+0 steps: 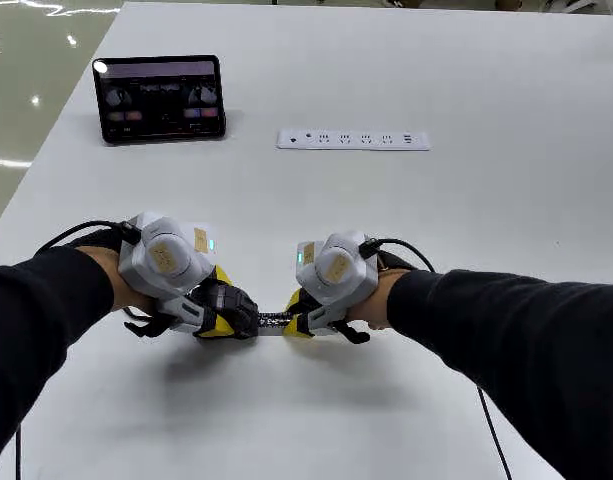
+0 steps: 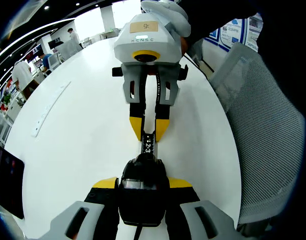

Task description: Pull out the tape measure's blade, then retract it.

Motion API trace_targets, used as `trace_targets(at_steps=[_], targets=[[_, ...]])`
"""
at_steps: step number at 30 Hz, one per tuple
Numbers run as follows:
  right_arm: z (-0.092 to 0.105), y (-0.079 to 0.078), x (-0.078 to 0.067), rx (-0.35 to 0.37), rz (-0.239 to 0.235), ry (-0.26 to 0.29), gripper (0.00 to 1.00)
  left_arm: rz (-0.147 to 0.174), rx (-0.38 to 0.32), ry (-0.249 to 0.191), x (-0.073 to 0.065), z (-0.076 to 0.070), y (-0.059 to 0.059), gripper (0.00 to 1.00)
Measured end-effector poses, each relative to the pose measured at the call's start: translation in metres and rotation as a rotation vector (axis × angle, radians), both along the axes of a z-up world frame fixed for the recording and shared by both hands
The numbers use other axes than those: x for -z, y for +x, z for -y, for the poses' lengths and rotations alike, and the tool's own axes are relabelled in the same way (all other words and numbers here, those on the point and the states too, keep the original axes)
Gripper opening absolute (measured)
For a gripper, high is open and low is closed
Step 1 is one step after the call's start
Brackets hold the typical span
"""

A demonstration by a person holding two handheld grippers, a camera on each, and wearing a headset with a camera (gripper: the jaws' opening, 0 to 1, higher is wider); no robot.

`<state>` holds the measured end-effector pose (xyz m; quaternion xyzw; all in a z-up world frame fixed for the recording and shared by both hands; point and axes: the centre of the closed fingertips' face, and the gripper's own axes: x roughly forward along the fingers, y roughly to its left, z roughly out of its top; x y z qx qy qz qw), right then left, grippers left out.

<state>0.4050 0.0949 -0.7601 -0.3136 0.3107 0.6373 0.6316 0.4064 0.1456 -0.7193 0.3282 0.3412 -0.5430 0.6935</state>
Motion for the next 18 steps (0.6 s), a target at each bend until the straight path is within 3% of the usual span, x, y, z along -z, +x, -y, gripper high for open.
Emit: trace_targets(at_steps=[18], targets=[[0.012,-0.001,0.000,0.009,0.005,-0.005,0.09,0.002,-0.022,-0.020,-0.002,0.000,-0.001,0.32]])
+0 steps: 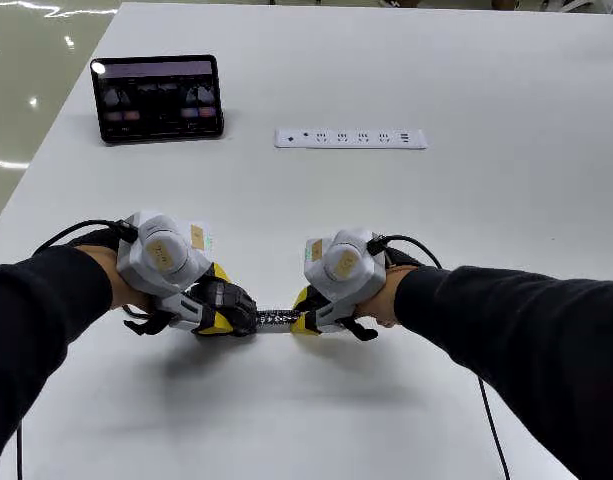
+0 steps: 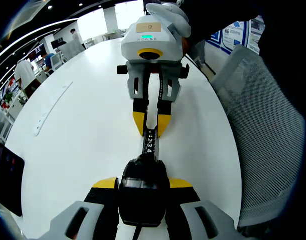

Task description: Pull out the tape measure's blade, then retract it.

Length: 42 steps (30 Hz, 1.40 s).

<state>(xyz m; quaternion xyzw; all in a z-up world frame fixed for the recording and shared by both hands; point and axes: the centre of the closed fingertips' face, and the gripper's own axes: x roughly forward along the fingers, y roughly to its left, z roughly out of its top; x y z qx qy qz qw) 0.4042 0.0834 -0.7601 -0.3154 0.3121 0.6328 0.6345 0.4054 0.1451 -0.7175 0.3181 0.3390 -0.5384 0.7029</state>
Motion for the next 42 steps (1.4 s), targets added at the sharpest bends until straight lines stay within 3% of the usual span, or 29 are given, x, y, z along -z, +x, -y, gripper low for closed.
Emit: trace_targets(at_steps=[42], targets=[[0.058,0.004,0.001,0.046,-0.009,-0.033,0.09,0.001,-0.022,-0.007,0.003,-0.003,0.003,0.32]])
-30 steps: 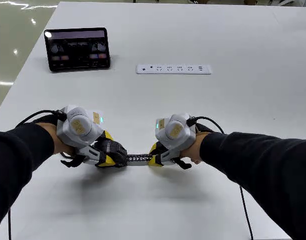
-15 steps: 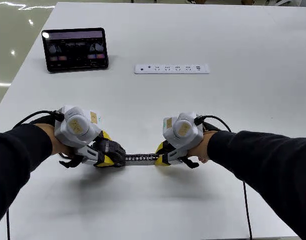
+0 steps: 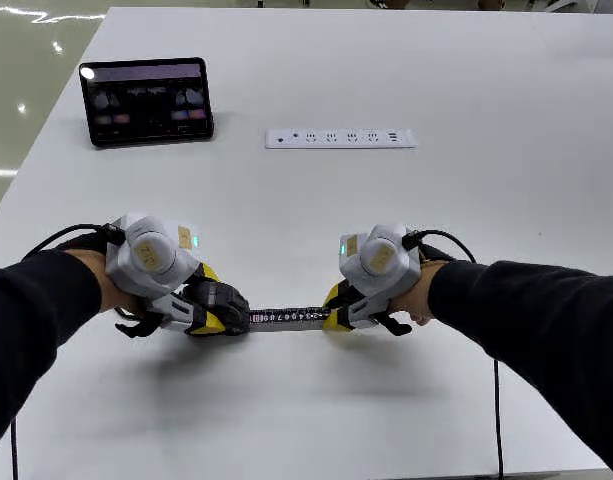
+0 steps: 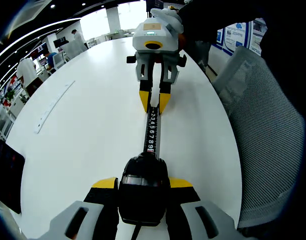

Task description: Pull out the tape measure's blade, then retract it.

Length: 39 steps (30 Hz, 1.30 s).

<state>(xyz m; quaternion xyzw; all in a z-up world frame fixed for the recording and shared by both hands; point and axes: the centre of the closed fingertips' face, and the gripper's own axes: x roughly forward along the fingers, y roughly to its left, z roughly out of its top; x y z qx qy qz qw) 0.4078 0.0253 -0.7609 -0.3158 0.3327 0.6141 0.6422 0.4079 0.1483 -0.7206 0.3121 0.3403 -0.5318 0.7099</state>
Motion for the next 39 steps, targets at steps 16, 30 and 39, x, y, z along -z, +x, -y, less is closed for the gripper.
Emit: trace_targets(at_steps=[16,30,39], targets=[[0.018,0.000,0.000,0.011,-0.002,-0.004,0.09,0.000,-0.005,0.001,-0.002,0.001,-0.003,0.32],[0.027,0.000,-0.001,0.032,-0.010,0.012,0.09,0.004,-0.008,0.000,-0.001,0.001,-0.001,0.32],[0.031,0.000,-0.002,0.034,-0.011,0.009,0.09,0.007,-0.013,0.005,0.000,-0.001,0.001,0.32]])
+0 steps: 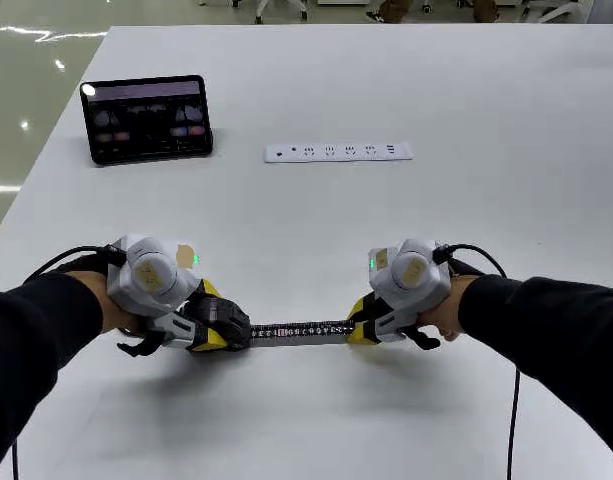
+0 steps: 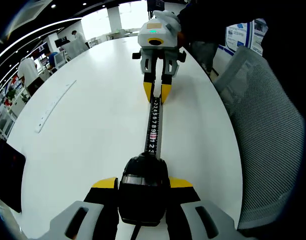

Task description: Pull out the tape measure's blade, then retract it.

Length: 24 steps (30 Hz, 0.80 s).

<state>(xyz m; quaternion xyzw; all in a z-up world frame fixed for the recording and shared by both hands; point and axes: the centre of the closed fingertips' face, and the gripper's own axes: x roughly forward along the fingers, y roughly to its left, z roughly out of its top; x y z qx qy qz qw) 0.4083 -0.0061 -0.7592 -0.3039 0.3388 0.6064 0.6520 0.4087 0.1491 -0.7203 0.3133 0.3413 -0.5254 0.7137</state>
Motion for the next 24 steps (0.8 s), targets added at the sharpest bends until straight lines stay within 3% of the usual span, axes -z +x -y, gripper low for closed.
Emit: trace_targets(at_steps=[24], targets=[[0.030,0.003,-0.001,0.035,-0.005,-0.015,0.09,0.001,-0.010,0.007,-0.001,0.002,-0.002,0.32]])
